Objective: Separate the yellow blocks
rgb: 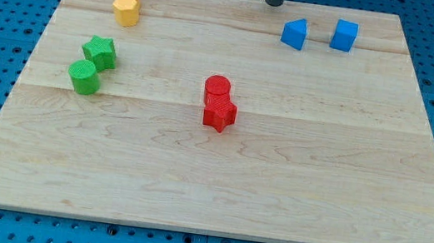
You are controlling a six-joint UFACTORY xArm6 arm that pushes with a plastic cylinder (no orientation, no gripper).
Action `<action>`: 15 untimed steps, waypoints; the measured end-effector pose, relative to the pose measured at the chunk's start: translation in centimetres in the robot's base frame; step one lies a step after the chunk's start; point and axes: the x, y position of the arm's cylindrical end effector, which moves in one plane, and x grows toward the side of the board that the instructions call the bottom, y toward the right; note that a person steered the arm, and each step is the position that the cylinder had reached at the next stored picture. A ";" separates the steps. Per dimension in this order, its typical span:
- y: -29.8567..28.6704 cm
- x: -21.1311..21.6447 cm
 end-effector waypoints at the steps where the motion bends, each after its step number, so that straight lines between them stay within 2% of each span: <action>1: 0.1 0.0; 8: -0.2 0.3; 9: -2.7 0.3; 11: -15.3 0.3; 14: -14.8 0.3; 15: -10.6 0.7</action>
